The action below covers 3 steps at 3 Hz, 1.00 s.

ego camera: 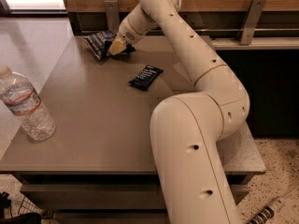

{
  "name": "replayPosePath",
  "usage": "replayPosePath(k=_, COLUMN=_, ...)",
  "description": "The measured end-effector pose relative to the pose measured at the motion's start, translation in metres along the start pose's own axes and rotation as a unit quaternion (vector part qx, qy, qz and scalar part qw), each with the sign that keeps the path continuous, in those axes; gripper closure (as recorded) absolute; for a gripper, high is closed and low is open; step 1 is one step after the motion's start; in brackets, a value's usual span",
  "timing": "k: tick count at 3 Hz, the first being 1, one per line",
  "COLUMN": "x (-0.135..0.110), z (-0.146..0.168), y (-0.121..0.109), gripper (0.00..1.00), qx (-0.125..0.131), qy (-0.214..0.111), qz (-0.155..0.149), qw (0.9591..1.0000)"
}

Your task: Move blue chip bag near water bottle

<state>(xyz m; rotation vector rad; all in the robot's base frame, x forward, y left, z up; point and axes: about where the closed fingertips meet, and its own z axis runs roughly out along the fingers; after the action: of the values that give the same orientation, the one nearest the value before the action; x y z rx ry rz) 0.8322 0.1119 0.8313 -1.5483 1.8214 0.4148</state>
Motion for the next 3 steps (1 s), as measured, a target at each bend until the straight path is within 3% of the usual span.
replayPosePath(k=1, x=-0.001, z=-0.002, y=0.000, gripper=1.00, qx=0.001, qy=0.001, qz=-0.001, qw=1.0000)
replayPosePath(k=3, x=-0.026, z=-0.077, y=-0.006, gripper=1.00, qx=0.067, qy=0.007, qz=-0.029, qw=0.9973)
